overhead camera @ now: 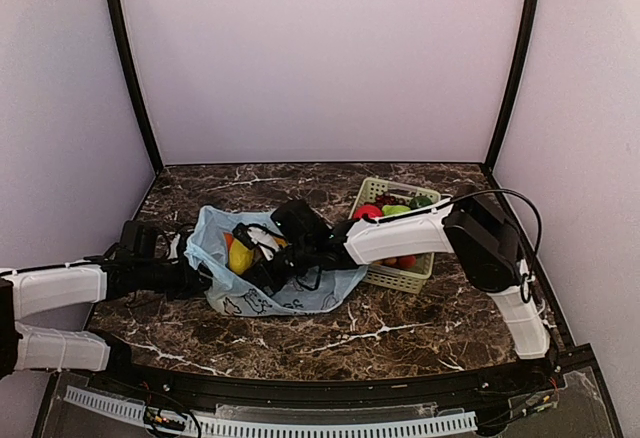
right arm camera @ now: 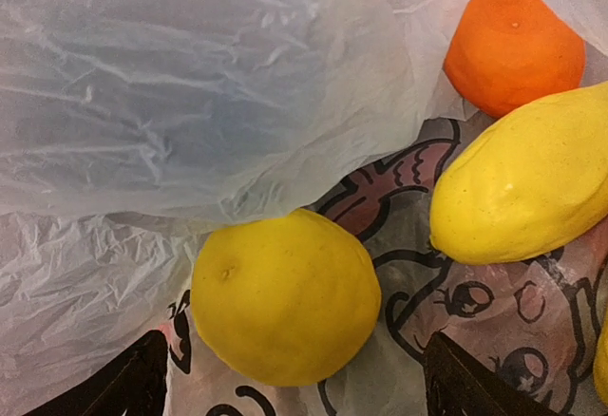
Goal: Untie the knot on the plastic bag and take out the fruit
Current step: Reach into the gripper in the takeout bag, then pick up the fake fruit from the takeout bag.
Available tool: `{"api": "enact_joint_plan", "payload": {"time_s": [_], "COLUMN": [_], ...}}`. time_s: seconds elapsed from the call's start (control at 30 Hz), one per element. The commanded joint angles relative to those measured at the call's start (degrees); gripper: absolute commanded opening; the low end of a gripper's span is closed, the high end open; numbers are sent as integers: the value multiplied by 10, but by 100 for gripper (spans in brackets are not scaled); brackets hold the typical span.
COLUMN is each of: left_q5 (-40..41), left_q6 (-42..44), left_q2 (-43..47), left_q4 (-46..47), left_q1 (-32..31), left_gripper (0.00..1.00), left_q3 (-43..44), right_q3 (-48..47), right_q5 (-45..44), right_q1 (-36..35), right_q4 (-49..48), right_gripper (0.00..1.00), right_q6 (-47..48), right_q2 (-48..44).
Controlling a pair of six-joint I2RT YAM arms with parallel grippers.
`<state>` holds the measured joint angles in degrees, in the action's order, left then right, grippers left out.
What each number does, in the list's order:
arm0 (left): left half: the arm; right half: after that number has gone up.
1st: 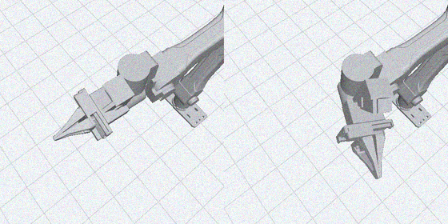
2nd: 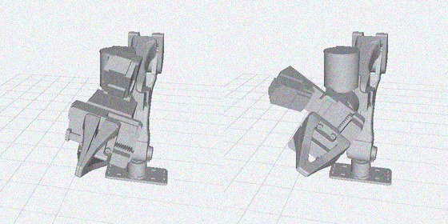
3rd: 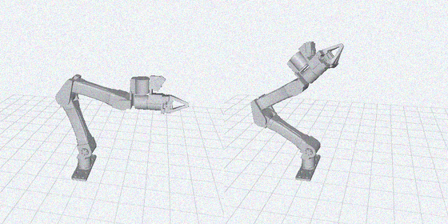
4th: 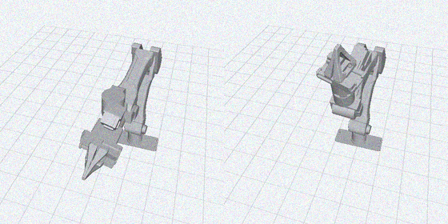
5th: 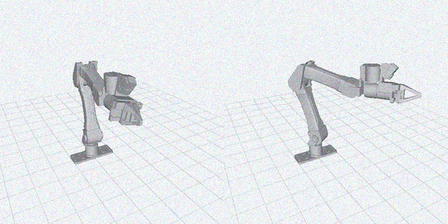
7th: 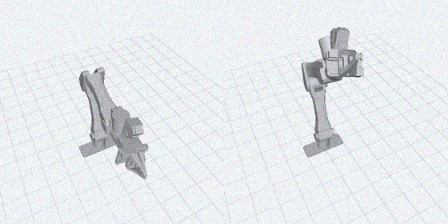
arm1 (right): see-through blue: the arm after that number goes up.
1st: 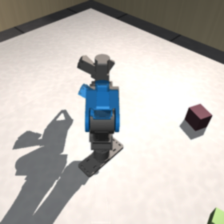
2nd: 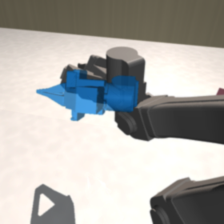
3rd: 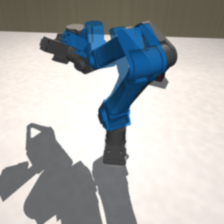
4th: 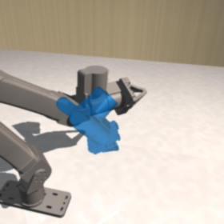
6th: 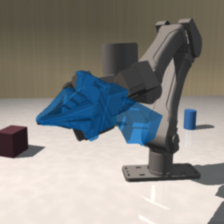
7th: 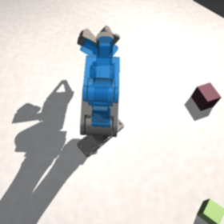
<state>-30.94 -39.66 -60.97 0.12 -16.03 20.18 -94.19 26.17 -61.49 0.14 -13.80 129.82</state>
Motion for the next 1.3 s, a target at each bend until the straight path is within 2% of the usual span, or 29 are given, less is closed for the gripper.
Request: {"api": "enact_joint_plan", "payload": {"time_s": [0.0, 0.23, 0.47, 0.57, 0.83, 1.07, 1.17, 1.27], "left_q5": [9, 8, 8, 10, 34, 47, 53, 65], "left_q6": [-9, -19, -27, -28, -17, -4, -1, 4], "left_q2": [-16, -26, -43, -48, -40, -36, -33, -25], "left_q4": [-8, 20, 46, 50, 37, 15, 8, 2], "left_q1": [-6, -12, -20, -22, -22, -22, -22, -22], "left_gripper": [18, 2, 1, 1, 1, 1, 1, 1], "left_q3": [-25, -31, -31, -30, -20, -10, -9, -8], "right_q3": [-29, -63, -97, -96, -51, 0, 20, 47], "right_q5": [45, 78, 96, 69, -74, -88, -95, -103], "right_q1": [-5, -8, -11, -15, -42, -42, -42, -36], "right_q4": [-4, -3, 20, 37, 62, 2, -26, -48], "right_gripper": [91, 92, 94, 93, 92, 58, 47, 44], "right_q6": [-2, -1, 5, 22, 93, 79, 69, 56], "right_q2": [29, 60, 91, 92, 59, 19, -2, -32]}}
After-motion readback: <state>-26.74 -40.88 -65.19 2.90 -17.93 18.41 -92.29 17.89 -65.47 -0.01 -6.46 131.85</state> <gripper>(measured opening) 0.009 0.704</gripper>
